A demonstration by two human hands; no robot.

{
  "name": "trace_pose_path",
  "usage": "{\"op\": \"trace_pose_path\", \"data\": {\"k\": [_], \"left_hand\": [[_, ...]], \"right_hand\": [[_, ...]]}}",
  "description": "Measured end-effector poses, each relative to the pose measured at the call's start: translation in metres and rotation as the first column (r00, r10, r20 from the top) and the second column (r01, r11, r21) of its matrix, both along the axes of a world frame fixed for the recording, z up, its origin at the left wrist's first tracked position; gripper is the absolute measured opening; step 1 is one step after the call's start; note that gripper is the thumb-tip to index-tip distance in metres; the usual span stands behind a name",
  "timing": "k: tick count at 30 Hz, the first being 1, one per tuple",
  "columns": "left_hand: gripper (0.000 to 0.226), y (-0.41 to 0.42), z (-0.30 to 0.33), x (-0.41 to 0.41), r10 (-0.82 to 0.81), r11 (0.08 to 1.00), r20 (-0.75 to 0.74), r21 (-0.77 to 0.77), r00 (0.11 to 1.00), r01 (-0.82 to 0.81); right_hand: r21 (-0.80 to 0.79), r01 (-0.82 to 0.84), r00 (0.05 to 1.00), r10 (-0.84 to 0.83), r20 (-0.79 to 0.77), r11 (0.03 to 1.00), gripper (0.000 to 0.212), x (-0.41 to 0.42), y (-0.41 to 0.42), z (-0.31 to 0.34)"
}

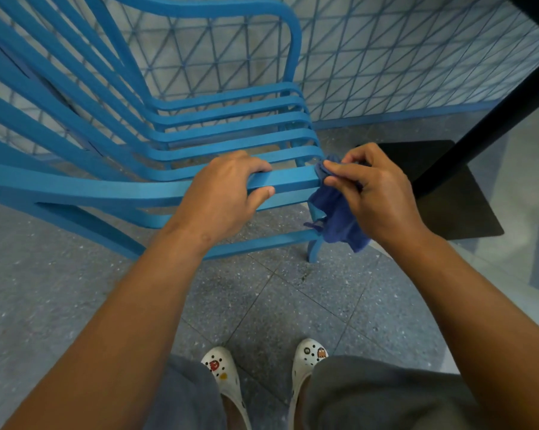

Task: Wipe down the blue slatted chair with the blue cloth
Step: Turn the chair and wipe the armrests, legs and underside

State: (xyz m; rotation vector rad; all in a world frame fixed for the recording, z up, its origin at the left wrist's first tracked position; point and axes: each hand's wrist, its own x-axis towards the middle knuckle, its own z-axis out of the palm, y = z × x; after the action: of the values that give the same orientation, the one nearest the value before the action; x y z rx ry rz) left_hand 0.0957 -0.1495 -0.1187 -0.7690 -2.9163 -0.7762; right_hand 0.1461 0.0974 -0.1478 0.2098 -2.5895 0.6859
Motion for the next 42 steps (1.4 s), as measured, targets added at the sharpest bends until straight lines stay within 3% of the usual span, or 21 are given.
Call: {"op": "trace_pose_path", "data": {"k": [11,23,28,35,38,42], "left_hand": [[0.037,-0.002,-0.004,-0.004,-0.012,0.999,0.012,0.048,1.0,0.011],[0.039,-0.007,-0.008,-0.004,-0.007,0.999,0.013,0.054,1.0,0.006],[0.038,-0.004,-0.006,-0.005,-0.003,0.999,0.01,0.051,1.0,0.002],[0.039,-0.008,-0.006,-0.004,-0.002,0.998,0.02,0.063,1.0,0.001],[0.04,-0.008,-0.007,-0.005,-0.005,0.998,0.022,0.06,1.0,0.004],[0.039,-0.006,-0.006,-0.005,-0.005,0.998,0.022,0.061,1.0,0.003]], "right_hand": [[0.13,-0.048,0.999,0.05,-0.016,0.99,0.024,0.002,-0.056,0.001],[0.055,0.095,0.993,-0.098,0.058,0.994,0.018,0.006,-0.006,0.008],[0.111,-0.026,1.0,0.027,-0.009,0.994,0.03,0.002,-0.039,0.002],[-0.081,-0.053,0.999,0.052,-0.01,0.995,0.024,-0.002,0.003,-0.009],[-0.164,0.012,0.997,0.0,0.074,0.986,0.027,0.0,0.026,-0.011],[-0.16,0.051,0.991,-0.03,0.13,0.986,0.025,0.004,0.034,-0.009]]}}
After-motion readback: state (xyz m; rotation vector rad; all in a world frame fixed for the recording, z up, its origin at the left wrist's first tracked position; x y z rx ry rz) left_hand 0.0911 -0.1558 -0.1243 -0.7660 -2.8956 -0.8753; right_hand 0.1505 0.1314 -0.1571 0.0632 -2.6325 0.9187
